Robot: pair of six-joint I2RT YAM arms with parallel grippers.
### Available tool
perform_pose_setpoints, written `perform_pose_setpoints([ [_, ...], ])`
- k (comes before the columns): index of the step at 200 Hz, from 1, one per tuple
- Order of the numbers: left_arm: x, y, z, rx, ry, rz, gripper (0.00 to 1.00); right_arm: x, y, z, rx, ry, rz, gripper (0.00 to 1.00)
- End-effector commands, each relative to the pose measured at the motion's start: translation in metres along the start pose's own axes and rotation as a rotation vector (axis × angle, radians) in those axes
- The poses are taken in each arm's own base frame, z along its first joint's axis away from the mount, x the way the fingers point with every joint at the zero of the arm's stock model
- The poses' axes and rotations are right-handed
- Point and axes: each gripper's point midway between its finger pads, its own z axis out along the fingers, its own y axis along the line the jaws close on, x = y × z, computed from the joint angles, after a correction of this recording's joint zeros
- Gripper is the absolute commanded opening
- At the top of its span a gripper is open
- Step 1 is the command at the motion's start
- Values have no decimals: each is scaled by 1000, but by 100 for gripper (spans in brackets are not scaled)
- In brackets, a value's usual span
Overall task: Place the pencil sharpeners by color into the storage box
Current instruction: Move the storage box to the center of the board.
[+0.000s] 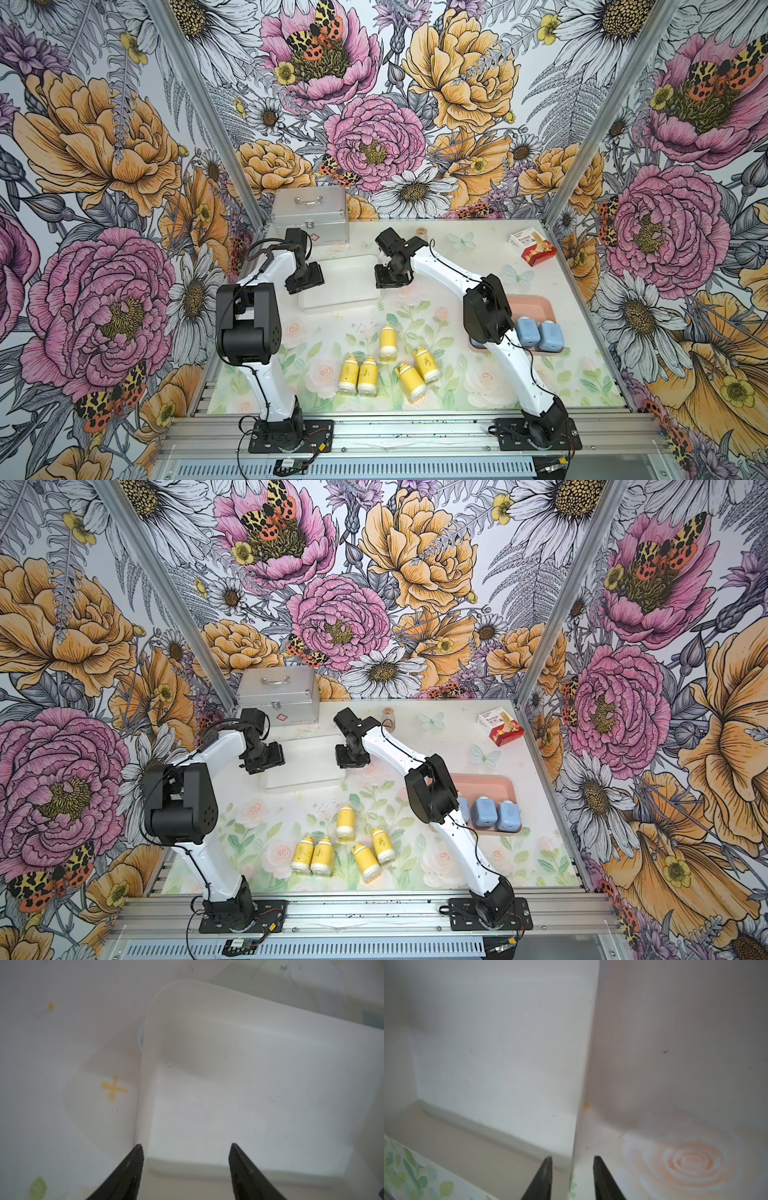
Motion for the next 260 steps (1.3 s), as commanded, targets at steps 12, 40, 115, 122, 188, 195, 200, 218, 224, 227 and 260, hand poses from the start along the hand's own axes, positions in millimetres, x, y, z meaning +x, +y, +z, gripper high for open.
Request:
perform_pose_setpoints([
  [12, -7, 0, -2, -14, -15, 15, 60, 0, 2, 12, -20, 12, 5, 28],
  [40, -7, 0, -3, -21, -20, 19, 60, 4, 0, 17, -12, 24, 6, 23],
  [115, -20, -2, -46, -10, -138, 20, 64, 9, -10, 14, 31, 25, 1, 3],
  [122, -22, -1, -54, -9, -156, 22, 65, 10, -12, 11, 39, 22, 1, 3],
  [188, -13, -10, -77, 13, -175, 47, 72, 29, -52, -28, 178, 7, 10, 2],
  [195, -11, -13, -76, 13, -173, 56, 72, 32, -58, -34, 197, 3, 15, 2],
  [200, -10, -14, -75, 12, -170, 61, 72, 34, -63, -38, 213, 2, 19, 2],
  [218, -5, -23, -72, 12, -161, 75, 72, 44, -80, -53, 258, -2, 43, 2],
  [224, -4, -26, -71, 15, -158, 79, 72, 48, -85, -58, 269, -4, 52, 3],
  [227, -3, -28, -70, 15, -156, 83, 72, 50, -88, -60, 275, -4, 57, 3],
  [260, 4, -49, -67, 14, -152, 133, 73, 66, -110, -78, 324, -9, 93, 3],
])
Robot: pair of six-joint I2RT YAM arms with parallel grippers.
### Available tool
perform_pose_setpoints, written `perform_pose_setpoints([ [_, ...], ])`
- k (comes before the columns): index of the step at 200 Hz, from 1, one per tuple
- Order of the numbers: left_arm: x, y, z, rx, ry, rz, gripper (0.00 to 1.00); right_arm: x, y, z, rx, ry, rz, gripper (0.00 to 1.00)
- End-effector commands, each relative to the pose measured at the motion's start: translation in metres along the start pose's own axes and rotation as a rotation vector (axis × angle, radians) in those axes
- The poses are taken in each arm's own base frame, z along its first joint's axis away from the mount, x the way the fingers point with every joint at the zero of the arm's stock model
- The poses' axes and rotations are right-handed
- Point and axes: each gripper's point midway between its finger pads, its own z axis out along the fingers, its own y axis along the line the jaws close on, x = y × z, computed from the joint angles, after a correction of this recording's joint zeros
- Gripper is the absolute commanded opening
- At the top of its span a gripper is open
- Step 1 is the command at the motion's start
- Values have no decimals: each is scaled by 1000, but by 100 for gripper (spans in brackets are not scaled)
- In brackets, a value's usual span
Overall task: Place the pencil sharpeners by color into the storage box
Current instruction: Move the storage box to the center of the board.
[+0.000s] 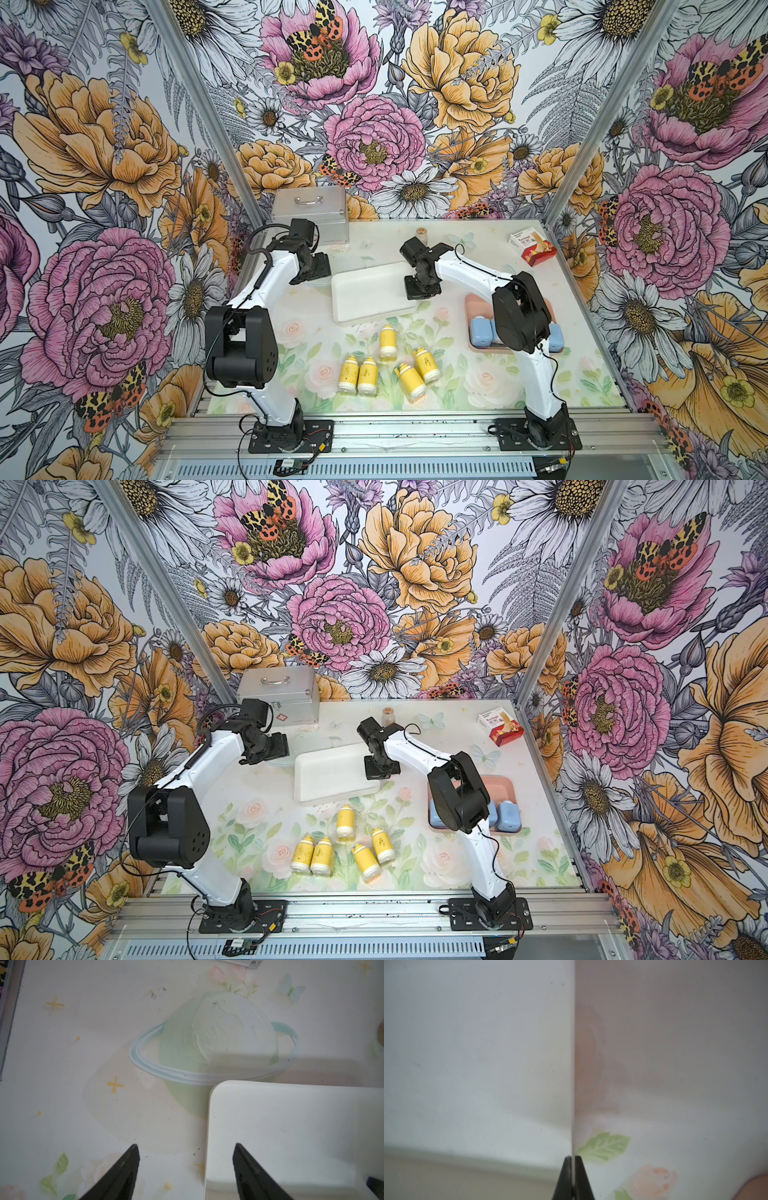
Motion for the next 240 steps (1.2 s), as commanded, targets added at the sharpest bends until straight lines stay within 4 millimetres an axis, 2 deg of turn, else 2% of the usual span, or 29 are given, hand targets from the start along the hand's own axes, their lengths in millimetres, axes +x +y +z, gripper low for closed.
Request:
perform_pose_setpoints([
  [1, 4, -11, 2, -17, 6, 33, 73, 0, -19, -17, 52, -50, 31, 3],
  [35, 11, -26, 6, -11, 18, 64, 73, 16, -38, -20, 87, -39, 47, 5],
  [64, 18, -35, 10, -10, 34, 83, 73, 26, -49, -14, 104, -20, 61, 7],
  [105, 23, -43, 12, -12, 40, 100, 76, 24, -54, -9, 106, -20, 67, 15],
  [135, 24, -49, 12, 6, 44, 101, 77, 24, -54, -15, 96, -30, 69, 21],
  [168, 8, -55, 0, 39, 4, 96, 79, 31, -54, -36, 76, -61, 66, 25],
  [191, -9, -50, -9, 49, -34, 70, 80, 44, -51, -58, 40, -87, 46, 28],
  [210, -18, -40, -12, 39, -52, 54, 81, 62, -44, -78, 8, -89, 23, 31],
  [240, -21, -22, -8, 10, -48, 28, 81, 98, -33, -104, 7, -73, -31, 36],
])
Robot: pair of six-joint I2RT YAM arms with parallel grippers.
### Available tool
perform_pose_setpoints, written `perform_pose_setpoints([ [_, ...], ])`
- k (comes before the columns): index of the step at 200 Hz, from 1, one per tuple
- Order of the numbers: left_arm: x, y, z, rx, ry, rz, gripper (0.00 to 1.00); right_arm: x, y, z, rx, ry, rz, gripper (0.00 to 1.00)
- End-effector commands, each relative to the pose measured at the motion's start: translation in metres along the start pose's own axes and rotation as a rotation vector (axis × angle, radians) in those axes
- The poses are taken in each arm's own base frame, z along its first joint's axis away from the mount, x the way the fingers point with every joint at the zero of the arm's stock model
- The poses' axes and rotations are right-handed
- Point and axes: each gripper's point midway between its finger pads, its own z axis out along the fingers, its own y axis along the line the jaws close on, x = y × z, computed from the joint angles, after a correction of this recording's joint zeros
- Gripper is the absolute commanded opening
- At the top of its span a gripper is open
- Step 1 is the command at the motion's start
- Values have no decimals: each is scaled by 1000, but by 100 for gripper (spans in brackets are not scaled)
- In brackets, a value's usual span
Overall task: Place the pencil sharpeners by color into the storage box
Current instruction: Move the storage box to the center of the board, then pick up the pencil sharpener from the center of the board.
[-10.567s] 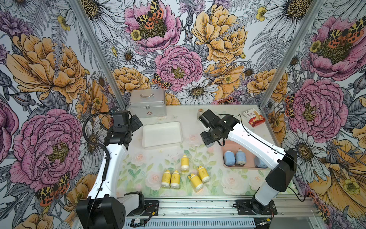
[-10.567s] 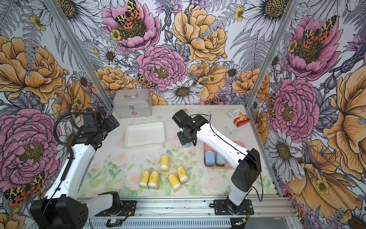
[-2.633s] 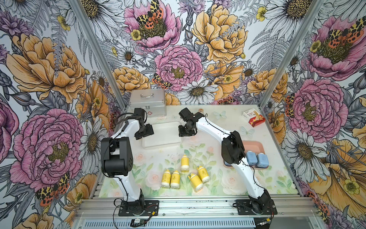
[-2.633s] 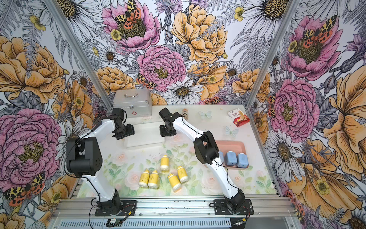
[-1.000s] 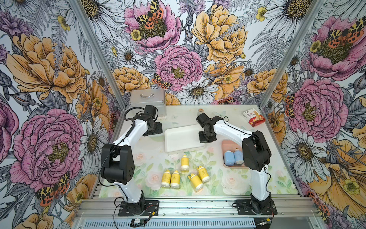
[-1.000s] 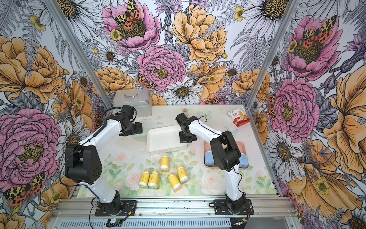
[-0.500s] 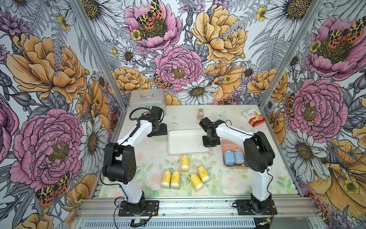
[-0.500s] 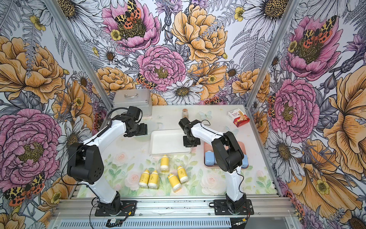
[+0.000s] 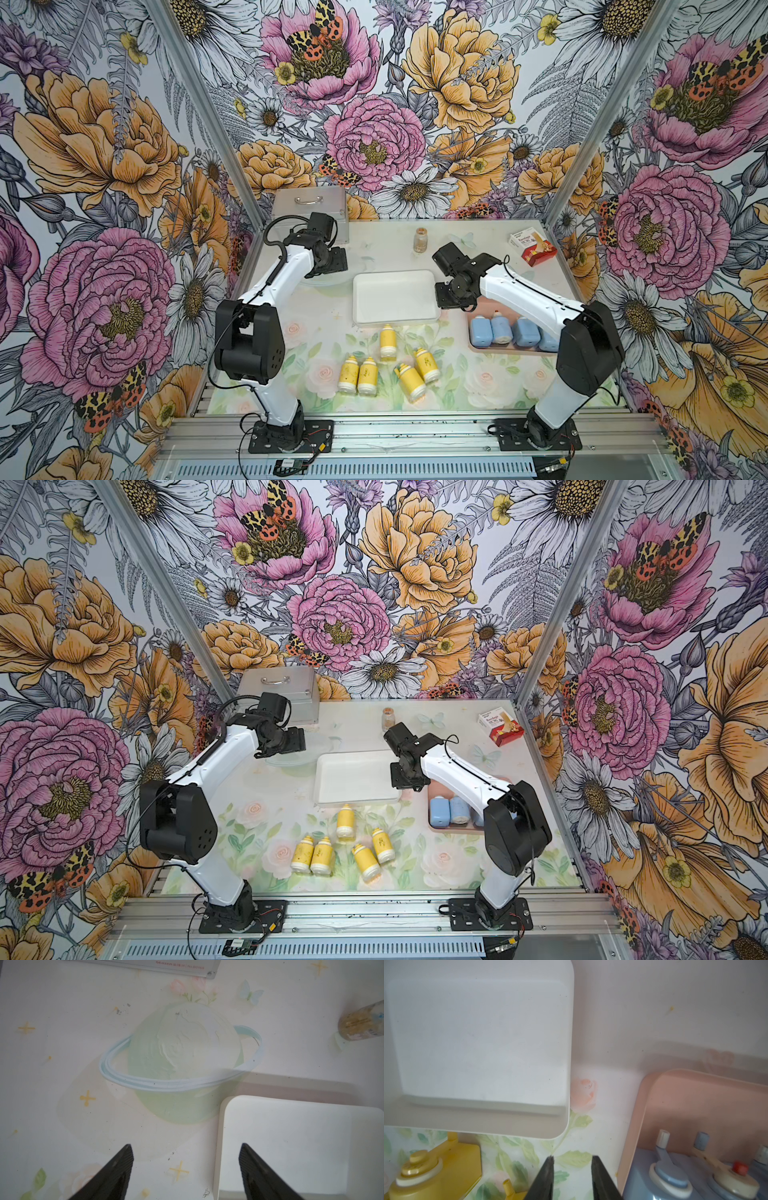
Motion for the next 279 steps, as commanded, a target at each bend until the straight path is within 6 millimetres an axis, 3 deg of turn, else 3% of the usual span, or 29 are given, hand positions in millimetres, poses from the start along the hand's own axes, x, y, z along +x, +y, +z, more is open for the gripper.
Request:
perform_pose_setpoints([
  [1, -6, 11, 0, -10, -10, -12, 81, 30, 8, -20, -8, 35, -42, 36],
  [39, -3, 15, 1, -3, -9, -49, 82, 76, 31, -34, -28, 74, -179, 36],
  [84, -1, 13, -10, -31, -41, -20, 84, 111, 50, -26, -24, 128, -298, 36],
  [147, 2, 17, -15, -78, -63, -1, 86, 128, 64, -10, 3, 183, -367, 36],
  [243, 3, 18, -14, -78, -58, -4, 86, 137, 73, 0, 12, 205, -406, 36],
  [244, 3, 18, -13, -78, -57, -5, 86, 140, 75, 0, 5, 218, -330, 37],
  [245, 3, 18, -13, -78, -56, -4, 86, 144, 79, -1, -15, 240, -294, 52],
  [246, 3, 17, -13, -78, -57, -3, 86, 147, 81, -1, -25, 252, -276, 60],
  [249, 3, 17, -13, -77, -56, -5, 86, 149, 82, -2, -34, 263, -261, 67],
  [279, 4, 17, -12, -76, -54, -3, 86, 153, 87, -1, -60, 273, -255, 71],
])
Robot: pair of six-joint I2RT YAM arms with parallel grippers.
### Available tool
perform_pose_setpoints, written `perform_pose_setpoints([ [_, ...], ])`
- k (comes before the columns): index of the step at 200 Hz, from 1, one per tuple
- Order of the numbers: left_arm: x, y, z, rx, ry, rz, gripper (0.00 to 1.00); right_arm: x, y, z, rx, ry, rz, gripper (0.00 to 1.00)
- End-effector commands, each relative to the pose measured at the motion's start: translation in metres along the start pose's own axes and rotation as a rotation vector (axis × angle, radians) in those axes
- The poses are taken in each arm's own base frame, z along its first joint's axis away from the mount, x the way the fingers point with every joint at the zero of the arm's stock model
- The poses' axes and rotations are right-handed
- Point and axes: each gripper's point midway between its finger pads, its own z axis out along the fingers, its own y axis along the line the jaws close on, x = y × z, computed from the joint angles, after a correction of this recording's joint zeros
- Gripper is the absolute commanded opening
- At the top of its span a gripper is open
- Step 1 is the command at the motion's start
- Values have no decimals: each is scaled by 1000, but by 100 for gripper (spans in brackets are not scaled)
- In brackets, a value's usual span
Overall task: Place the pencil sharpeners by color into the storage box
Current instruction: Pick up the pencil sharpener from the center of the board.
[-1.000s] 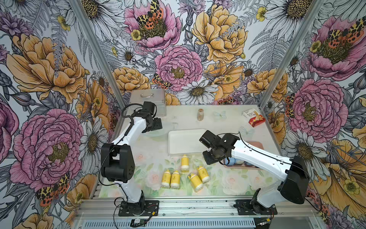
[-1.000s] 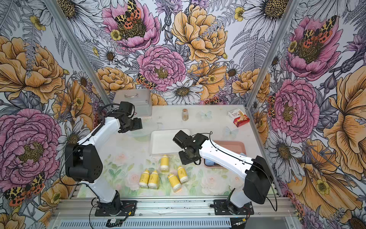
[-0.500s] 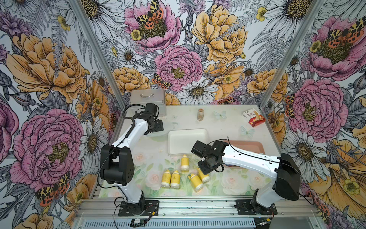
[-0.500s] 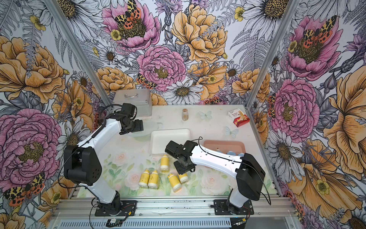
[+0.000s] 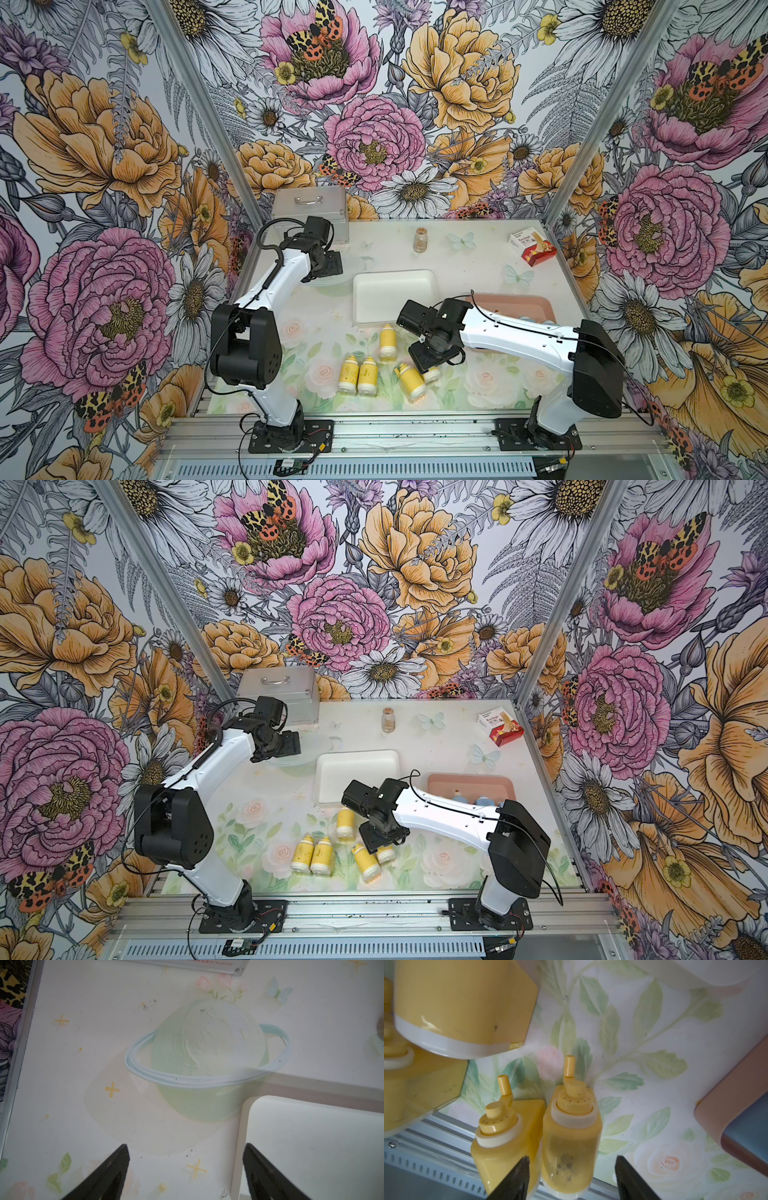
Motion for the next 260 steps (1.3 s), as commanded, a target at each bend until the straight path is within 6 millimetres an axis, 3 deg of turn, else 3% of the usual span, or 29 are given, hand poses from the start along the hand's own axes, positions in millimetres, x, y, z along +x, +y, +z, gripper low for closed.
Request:
perform_pose_setpoints([
  [1, -5, 0, -10, 3, -43, -9, 86, 3, 11, 4, -47, 21, 59, 71],
  [47, -4, -2, -9, 9, -35, -4, 86, 6, 11, 10, -54, 24, 69, 72],
  [115, -3, -5, -8, 13, -34, 7, 86, 3, 10, 18, -44, 25, 73, 62],
  [179, -2, -5, -6, 10, -28, 10, 86, 8, 0, 31, -33, 50, 92, 58],
  [260, 0, -7, -4, 7, -23, 18, 86, 0, -9, 25, -60, 31, 109, 39],
])
